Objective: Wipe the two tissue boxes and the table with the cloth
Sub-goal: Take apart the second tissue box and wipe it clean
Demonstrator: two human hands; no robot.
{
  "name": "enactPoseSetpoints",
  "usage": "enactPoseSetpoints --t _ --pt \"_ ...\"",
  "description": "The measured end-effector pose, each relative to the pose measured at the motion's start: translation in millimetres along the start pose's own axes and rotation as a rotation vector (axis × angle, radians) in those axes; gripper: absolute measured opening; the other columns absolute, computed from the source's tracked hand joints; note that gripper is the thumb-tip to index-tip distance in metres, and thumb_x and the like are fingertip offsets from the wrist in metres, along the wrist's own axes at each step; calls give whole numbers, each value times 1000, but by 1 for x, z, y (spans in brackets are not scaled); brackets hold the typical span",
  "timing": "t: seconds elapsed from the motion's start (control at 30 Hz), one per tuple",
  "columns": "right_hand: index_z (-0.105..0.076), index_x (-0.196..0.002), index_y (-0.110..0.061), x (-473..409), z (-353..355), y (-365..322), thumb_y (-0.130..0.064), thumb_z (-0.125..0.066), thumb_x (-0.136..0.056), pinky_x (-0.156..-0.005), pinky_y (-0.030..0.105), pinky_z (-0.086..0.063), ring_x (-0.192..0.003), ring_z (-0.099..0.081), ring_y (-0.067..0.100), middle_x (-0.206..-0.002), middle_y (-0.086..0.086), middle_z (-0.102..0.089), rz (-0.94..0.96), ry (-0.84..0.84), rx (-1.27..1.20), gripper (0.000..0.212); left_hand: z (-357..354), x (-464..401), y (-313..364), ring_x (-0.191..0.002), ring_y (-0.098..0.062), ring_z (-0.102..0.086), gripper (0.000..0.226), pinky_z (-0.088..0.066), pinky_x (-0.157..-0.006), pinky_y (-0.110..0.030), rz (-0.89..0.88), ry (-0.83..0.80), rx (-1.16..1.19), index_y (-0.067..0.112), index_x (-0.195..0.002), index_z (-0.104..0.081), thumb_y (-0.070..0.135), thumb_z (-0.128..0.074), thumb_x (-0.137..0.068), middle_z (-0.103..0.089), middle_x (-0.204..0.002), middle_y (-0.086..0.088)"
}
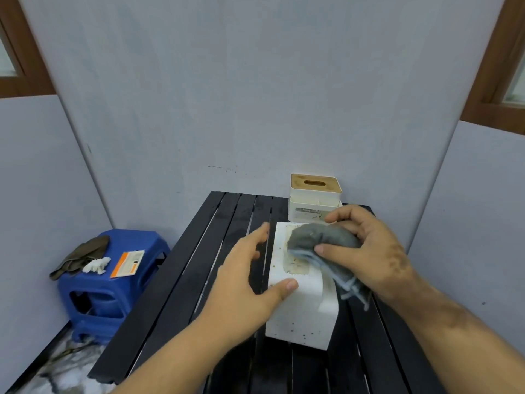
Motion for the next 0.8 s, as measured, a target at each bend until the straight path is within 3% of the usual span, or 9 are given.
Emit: enactPoseSetpoints --t 0.07,0.13,0.23,0.33,0.43,0.53,0.63,0.73,0.8 --pt "-63 -98 -30 -5 5 8 -6 -85 -75 -68 43 -64 -79 -75 23 -95 0 -76 -37 51 -24 41 -15 12 0 -121 5 -47 112 -41 -98 -17 109 17 55 45 -151 -20 65 -81 -59 -38 -132 35" --pt "-64 -99 -26 -7 5 14 -4 -85 -74 -79 45 -63 -87 -74 21 -100 1 -76 -51 43 -54 40 -33 25 6 -121 -4 -45 118 -44 -104 -32 179 69 94 45 -144 -17 71 -79 -47 -36 -126 33" --pt "-66 -98 -23 -8 3 17 -2 -86 -72 -85 43 -61 -91 -73 19 -99 0 -76 -41 32 -55 38 -54 37 12 -119 -8 -36 109 -42 -106 -40 220 167 115 44 -132 -19 64 -86 -48 -32 -125 31" --pt "-67 -96 -25 -9 3 20 -3 -87 -71 -85 43 -61 -92 -73 19 -99 -1 -76 -27 28 -51 39 -61 38 12 -111 13 -29 88 -41 -106 -43 210 214 116 52 -113 -21 51 -90 -59 -30 -119 36" --pt "-67 -95 -29 -6 5 22 -3 -88 -70 -84 40 -62 -93 -73 17 -100 -1 -75 13 16 -28 42 -58 35 10 -109 28 -25 75 -39 -105 -40 170 216 69 56 -105 -25 50 -86 -61 -33 -115 41" --pt "-67 -95 -34 -1 9 20 -3 -88 -70 -82 31 -61 -93 -72 13 -100 -4 -74 89 -57 59 44 -54 29 4 -113 11 -39 68 -34 -102 -33 193 218 71 54 -106 -29 54 -79 -59 -44 -114 31" --pt "-68 -96 -34 -3 15 21 -4 -87 -72 -79 25 -59 -96 -71 12 -103 -6 -74 110 -68 76 43 -53 25 -2 -114 -10 -44 68 -28 -89 -19 238 232 98 51 -110 -28 53 -73 -60 -47 -119 23" --pt "-69 -96 -39 -5 12 21 -8 -86 -74 -76 18 -58 -99 -67 7 -108 -6 -69 160 -12 173 42 -53 25 -2 -113 -11 -44 66 -31 -82 -16 240 243 133 47 -109 -31 45 -82 -68 -49 -118 23" --pt "-71 -98 -42 -3 5 13 -11 -87 -74 -76 16 -56 -99 -62 3 -107 -9 -65 248 -93 273 43 -53 23 -3 -113 -11 -49 62 -42 -83 -20 250 259 189 48 -105 -37 45 -84 -65 -55 -113 22"
Point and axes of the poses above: each hand's wrist, its own x-axis away from the middle knuckle, its own z-axis out of the back of the hand, y = z × x, the point moved 1 cm from there along -x, towards the middle knuckle
